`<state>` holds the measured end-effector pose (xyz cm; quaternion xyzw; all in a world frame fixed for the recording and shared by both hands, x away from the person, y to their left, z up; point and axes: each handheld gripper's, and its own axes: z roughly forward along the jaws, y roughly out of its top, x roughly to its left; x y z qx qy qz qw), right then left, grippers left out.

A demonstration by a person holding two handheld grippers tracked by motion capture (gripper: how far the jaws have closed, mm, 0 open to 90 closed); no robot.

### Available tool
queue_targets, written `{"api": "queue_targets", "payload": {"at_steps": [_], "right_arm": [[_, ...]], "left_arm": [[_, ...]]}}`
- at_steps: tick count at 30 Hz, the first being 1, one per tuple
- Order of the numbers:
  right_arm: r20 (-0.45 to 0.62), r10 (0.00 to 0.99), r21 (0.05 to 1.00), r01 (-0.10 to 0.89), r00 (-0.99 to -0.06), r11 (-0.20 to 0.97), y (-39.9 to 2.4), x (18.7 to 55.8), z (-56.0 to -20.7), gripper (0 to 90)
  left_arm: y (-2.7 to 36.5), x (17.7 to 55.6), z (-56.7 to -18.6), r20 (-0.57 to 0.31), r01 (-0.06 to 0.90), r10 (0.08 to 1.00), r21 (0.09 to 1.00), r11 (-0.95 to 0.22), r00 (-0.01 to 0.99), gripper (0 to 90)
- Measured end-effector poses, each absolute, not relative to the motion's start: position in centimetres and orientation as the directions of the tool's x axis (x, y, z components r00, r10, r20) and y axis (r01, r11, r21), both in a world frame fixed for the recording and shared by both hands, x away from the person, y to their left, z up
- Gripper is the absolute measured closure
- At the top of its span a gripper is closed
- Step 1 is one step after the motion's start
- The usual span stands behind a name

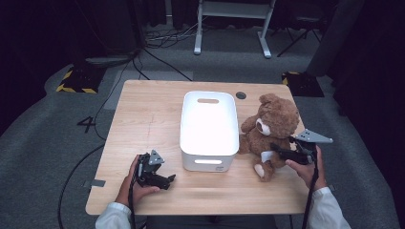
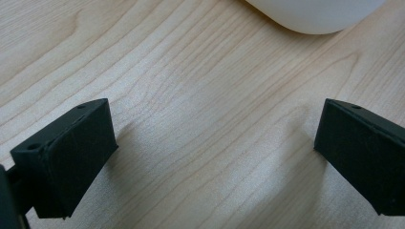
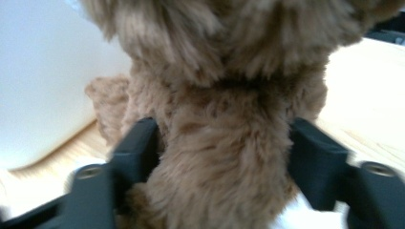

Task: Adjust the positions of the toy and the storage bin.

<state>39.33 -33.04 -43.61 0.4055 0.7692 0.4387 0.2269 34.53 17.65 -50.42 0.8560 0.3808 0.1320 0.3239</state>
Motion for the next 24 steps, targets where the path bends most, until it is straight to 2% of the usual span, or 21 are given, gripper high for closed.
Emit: {"api": "queue_targets", "payload": {"at_steps": [2,9,14,19,24], "right_arm": [[0.027,0.811,0.849,0.442,-0.584,0.290,-33.2,39.2,-43.8,22.3],[0.039,0.786,0.818,0.471,-0.617,0.330,-33.7,38.6,-44.6,19.2],[0.038,0.749,0.767,0.500,-0.661,0.402,-33.5,38.5,-45.6,14.7],[0.004,0.728,0.740,0.492,-0.686,0.459,-33.1,38.5,-46.6,15.6],[-0.014,0.748,0.771,0.469,-0.663,0.431,-33.0,38.6,-46.4,16.6]], "left_arm": [[17.7,34.5,-50.4,-0.020,0.566,0.737,0.655,-0.501,0.676,0.3],[17.6,34.5,-50.4,-0.020,0.568,0.739,0.655,-0.499,0.673,0.5],[17.6,34.5,-50.4,-0.020,0.568,0.740,0.655,-0.499,0.673,0.5],[17.6,34.5,-50.4,-0.023,0.569,0.740,0.655,-0.497,0.673,0.5],[17.6,34.5,-50.4,-0.023,0.569,0.740,0.655,-0.497,0.672,0.5]]}}
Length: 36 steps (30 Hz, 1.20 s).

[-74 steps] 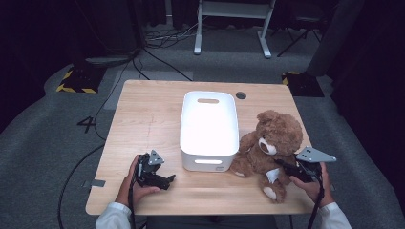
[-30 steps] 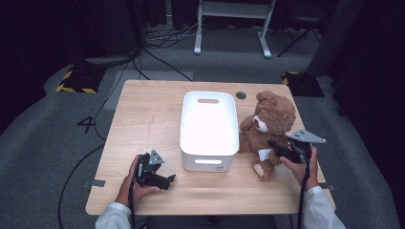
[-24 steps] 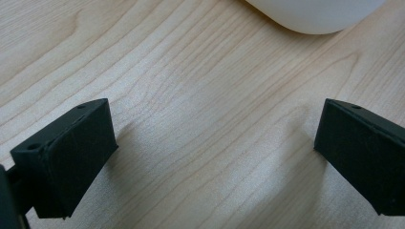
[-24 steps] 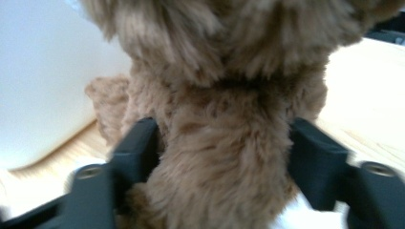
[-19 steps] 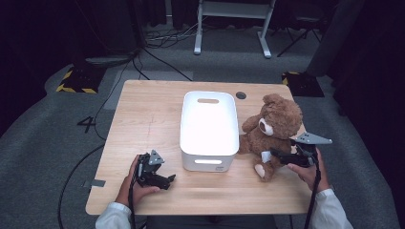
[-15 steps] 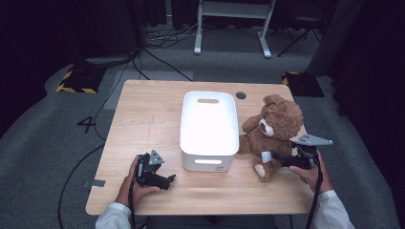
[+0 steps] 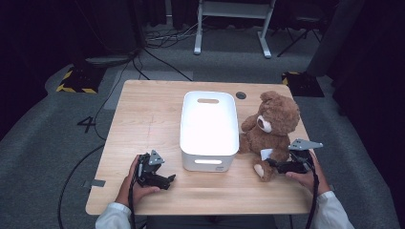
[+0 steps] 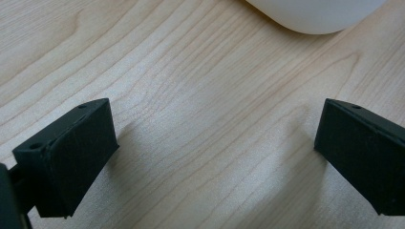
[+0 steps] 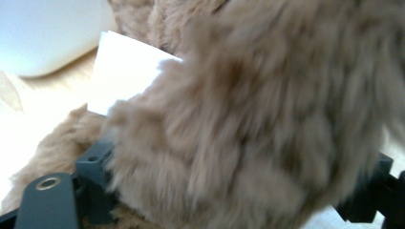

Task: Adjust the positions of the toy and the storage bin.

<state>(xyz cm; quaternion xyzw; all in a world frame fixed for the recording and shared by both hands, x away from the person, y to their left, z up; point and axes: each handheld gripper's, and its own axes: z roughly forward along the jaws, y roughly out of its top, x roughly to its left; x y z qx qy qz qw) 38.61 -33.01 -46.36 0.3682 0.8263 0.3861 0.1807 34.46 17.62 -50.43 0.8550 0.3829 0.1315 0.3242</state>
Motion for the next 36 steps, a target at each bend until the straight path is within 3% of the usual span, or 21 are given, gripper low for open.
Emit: {"api": "queue_targets", "payload": {"at_steps": [11,13,15,19,27,36], "right_arm": [[-0.056,0.750,0.856,0.355,-0.659,0.376,-32.9,39.1,-43.5,16.3],[-0.061,0.755,0.858,0.352,-0.653,0.374,-32.9,39.4,-43.5,35.7],[-0.069,0.774,0.853,0.364,-0.630,0.373,-32.4,39.7,-44.1,48.4],[-0.120,0.777,0.846,0.346,-0.617,0.406,-31.6,39.6,-45.1,64.8],[-0.140,0.735,0.824,0.333,-0.663,0.458,-31.9,37.4,-46.2,65.7],[-0.185,0.752,0.835,0.301,-0.633,0.460,-31.3,36.2,-46.9,71.6]], "left_arm": [[17.6,34.5,-50.4,-0.021,0.568,0.739,0.655,-0.499,0.673,0.5],[17.6,34.5,-50.4,-0.024,0.569,0.739,0.655,-0.497,0.673,0.5],[17.6,34.5,-50.4,-0.021,0.568,0.739,0.655,-0.499,0.673,0.5],[17.6,34.5,-50.4,-0.021,0.568,0.739,0.655,-0.499,0.673,0.5],[17.6,34.5,-50.4,-0.021,0.568,0.739,0.655,-0.499,0.673,0.5],[17.6,34.5,-50.4,-0.021,0.568,0.739,0.654,-0.500,0.674,0.5]]}}
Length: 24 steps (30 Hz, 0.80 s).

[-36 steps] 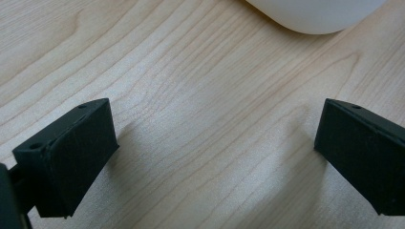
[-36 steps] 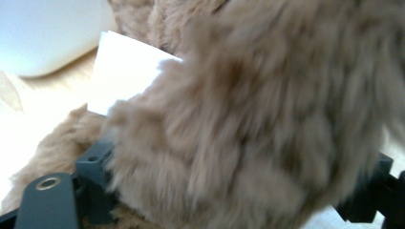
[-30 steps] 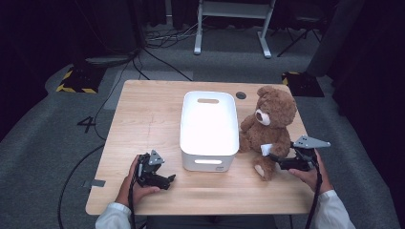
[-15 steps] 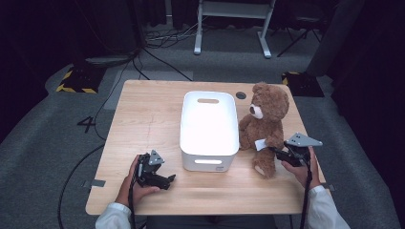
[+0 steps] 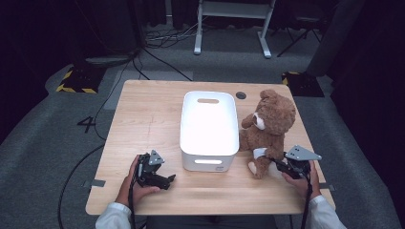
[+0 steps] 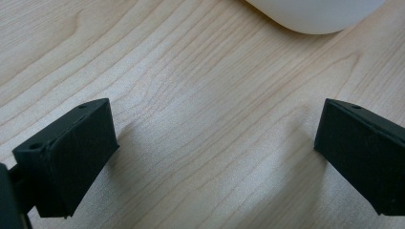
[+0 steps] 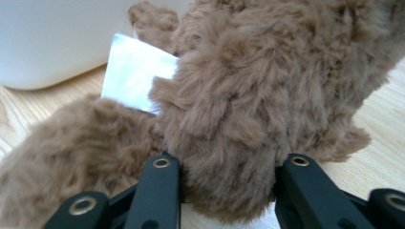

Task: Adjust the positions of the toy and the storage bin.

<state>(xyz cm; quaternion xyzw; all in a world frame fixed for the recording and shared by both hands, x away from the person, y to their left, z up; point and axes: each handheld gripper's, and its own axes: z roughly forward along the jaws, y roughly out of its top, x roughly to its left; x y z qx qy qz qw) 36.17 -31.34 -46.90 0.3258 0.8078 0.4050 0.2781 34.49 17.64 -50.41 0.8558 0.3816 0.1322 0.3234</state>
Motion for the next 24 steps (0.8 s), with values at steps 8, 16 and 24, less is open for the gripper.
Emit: {"api": "queue_targets", "payload": {"at_steps": [8,16,24], "right_arm": [[-0.176,0.740,0.845,0.286,-0.650,0.452,-31.0,34.1,-46.4,73.4],[-0.151,0.721,0.835,0.303,-0.676,0.459,-31.4,33.1,-46.5,73.6],[-0.148,0.728,0.822,0.325,-0.670,0.467,-31.8,32.7,-46.7,71.8]], "left_arm": [[17.6,34.5,-50.4,-0.021,0.568,0.739,0.655,-0.499,0.673,0.5],[17.6,34.5,-50.4,-0.021,0.566,0.738,0.655,-0.500,0.675,0.5],[17.6,34.5,-50.4,-0.022,0.567,0.738,0.655,-0.499,0.674,0.4]]}}
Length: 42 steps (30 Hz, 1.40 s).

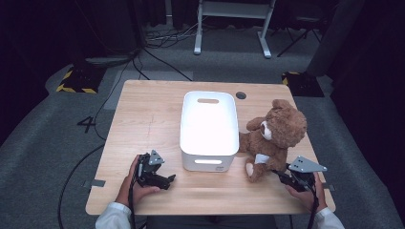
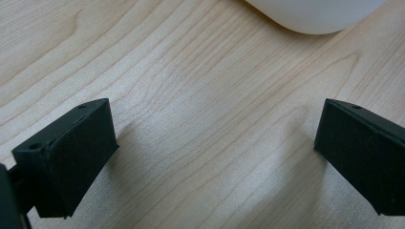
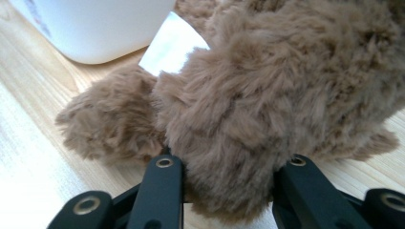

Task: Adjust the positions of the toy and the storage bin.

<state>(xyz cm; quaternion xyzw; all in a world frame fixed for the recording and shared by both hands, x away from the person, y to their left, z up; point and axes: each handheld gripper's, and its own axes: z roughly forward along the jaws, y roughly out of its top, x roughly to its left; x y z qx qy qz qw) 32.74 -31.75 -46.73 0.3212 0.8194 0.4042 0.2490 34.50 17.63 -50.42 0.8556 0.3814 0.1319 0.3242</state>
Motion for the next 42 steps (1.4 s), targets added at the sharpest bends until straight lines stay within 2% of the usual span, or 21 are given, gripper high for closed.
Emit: {"api": "queue_targets", "payload": {"at_steps": [17,23,29,42], "right_arm": [[-0.173,0.714,0.813,0.311,-0.679,0.492,-32.1,31.5,-45.5,70.2],[-0.159,0.748,0.828,0.326,-0.644,0.456,-32.1,32.4,-45.8,66.8],[-0.129,0.751,0.843,0.327,-0.648,0.426,-32.1,32.8,-46.0,65.3],[-0.134,0.756,0.826,0.349,-0.641,0.442,-32.3,32.2,-45.9,51.3]], "left_arm": [[17.6,34.5,-50.4,-0.021,0.566,0.737,0.655,-0.500,0.675,0.4],[17.6,34.6,-50.4,-0.022,0.566,0.735,0.654,-0.502,0.677,0.2],[17.6,34.5,-50.4,-0.022,0.567,0.736,0.654,-0.502,0.677,0.2],[17.6,34.5,-50.4,-0.022,0.566,0.735,0.654,-0.502,0.677,0.2]]}}
